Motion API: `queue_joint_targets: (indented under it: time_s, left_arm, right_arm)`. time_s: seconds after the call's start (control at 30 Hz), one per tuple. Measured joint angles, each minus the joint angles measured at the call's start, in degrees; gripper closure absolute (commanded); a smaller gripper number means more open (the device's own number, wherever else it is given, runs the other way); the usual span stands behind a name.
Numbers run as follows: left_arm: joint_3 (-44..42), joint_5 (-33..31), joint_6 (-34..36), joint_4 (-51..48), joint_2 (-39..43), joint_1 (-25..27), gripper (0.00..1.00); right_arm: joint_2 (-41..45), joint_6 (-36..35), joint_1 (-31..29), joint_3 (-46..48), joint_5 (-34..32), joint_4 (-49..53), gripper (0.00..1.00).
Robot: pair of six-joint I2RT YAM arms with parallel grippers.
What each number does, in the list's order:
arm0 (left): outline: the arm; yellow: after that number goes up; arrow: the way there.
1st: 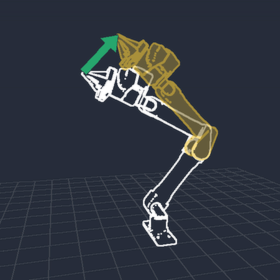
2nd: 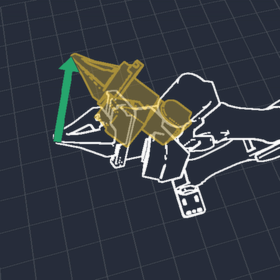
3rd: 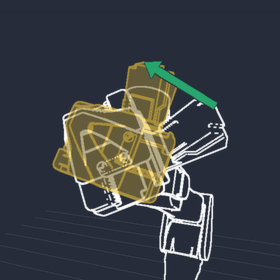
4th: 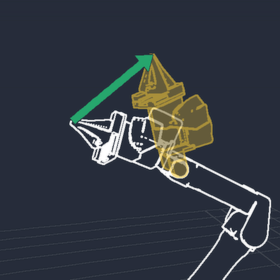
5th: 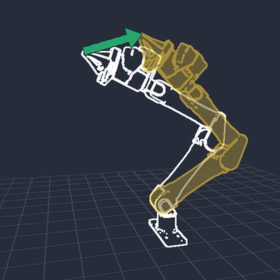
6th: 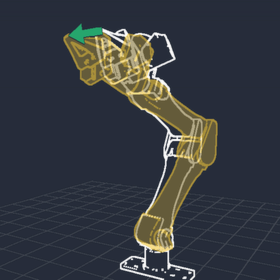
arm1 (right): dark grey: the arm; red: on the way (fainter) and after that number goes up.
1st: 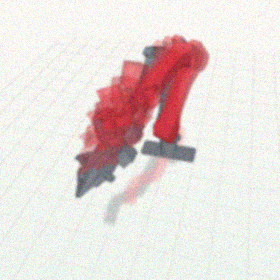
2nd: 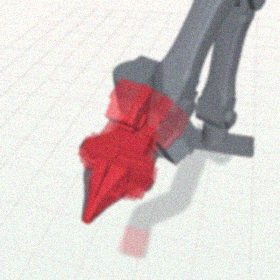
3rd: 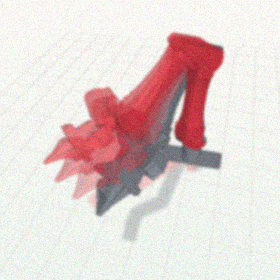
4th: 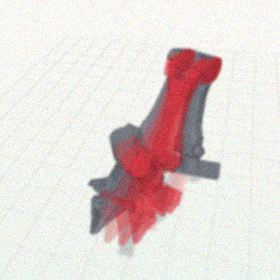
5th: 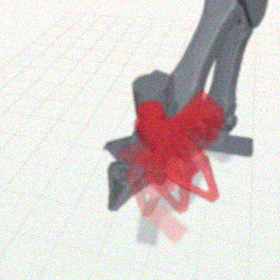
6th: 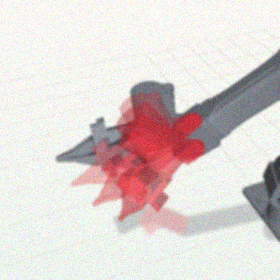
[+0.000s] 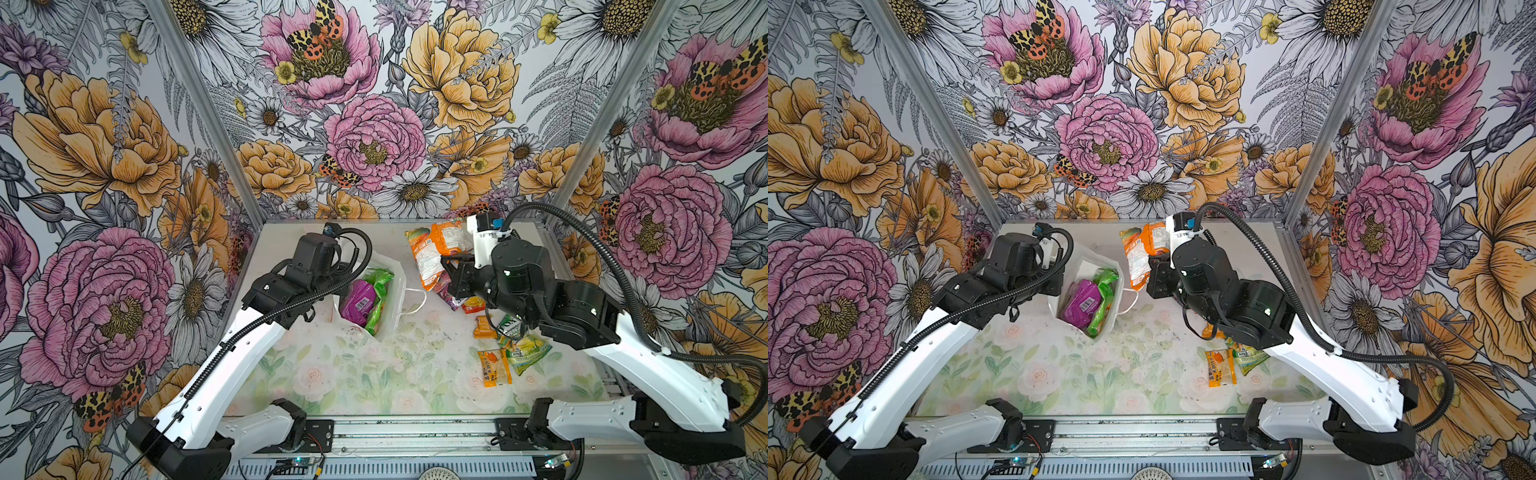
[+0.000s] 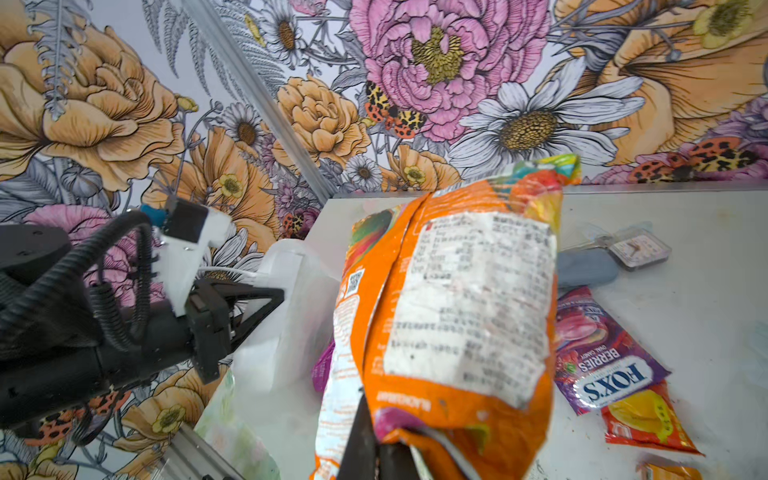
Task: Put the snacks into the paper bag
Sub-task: 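Lift the orange snack bag with the right gripper and carry it toward the paper bag, then lower the orange snack bag into the paper bag held by the left gripper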
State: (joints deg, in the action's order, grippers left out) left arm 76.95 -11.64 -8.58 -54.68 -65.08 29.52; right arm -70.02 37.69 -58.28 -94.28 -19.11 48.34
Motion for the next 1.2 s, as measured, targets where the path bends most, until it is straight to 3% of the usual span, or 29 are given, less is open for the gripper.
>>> queue_joint_targets:
  time_s: [0.67,1.2]
  left_arm:
    - [0.0,0.02,-0.02,0.02,0.0,0.0,1.0]
    - [0.63,2.49,-0.39,0.26,-0.66,0.44,1.0]
  right_arm:
    - [-11.89,-2.03,-5.16,-6.47,10.43,6.51,1.0]
    - [-17.4,-5.25,-7.06,-7.89,11.91,9.2,1.0]
